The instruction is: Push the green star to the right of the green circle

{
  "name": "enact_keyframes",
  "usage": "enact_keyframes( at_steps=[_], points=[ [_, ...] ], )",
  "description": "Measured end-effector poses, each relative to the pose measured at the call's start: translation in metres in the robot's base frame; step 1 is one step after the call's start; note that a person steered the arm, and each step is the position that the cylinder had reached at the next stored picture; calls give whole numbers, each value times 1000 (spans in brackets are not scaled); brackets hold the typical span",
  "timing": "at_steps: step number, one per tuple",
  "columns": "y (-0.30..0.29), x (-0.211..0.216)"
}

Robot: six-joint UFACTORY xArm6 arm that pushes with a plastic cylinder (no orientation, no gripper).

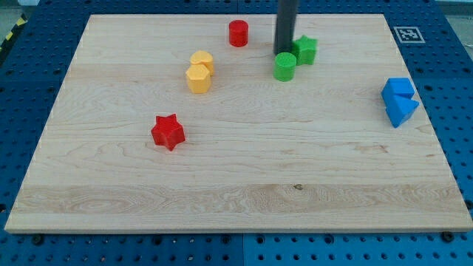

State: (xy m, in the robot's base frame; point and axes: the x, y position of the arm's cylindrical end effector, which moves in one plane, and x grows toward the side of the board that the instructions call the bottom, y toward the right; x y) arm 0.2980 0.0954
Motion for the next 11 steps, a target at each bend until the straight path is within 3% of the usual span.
enact_keyframes(
  at_steps=[2, 3, 6, 11],
  points=[
    [18, -46],
    [65, -55],
    [31, 10],
    [-7, 41]
  ],
)
